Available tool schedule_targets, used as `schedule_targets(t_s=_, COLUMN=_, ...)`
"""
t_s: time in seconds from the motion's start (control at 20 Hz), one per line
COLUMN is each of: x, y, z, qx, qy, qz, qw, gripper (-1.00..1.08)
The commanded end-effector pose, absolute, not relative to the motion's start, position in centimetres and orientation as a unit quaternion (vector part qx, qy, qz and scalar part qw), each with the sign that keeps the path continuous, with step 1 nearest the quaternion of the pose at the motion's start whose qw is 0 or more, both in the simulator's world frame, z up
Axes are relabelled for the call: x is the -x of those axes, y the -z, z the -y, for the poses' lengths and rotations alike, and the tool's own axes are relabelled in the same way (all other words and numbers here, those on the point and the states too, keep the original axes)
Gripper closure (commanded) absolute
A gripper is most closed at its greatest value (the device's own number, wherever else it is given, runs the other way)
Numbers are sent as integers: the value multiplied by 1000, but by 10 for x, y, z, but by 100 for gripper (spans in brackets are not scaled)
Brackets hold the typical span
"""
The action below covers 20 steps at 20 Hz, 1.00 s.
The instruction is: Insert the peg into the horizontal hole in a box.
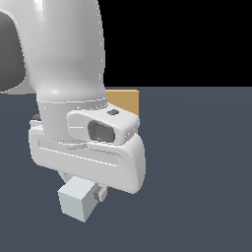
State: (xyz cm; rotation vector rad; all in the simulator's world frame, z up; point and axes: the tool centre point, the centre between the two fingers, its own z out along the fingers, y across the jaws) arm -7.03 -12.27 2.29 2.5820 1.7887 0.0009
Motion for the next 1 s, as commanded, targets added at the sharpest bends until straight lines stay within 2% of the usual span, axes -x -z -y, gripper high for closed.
schedule_targets(t_s=0.0, x=70, y=-23, z=123, qx=-822, qy=0, qz=-569, qw=0, gripper=108)
schedule_targets(t_s=0.4, x=55, y=-31, z=91, qx=-799, qy=0, qz=-601, qw=1, gripper=108)
schedule_targets(t_s=0.95, x=22, y=-58, z=-28, qx=-710, qy=0, qz=-704, qw=1, gripper=108)
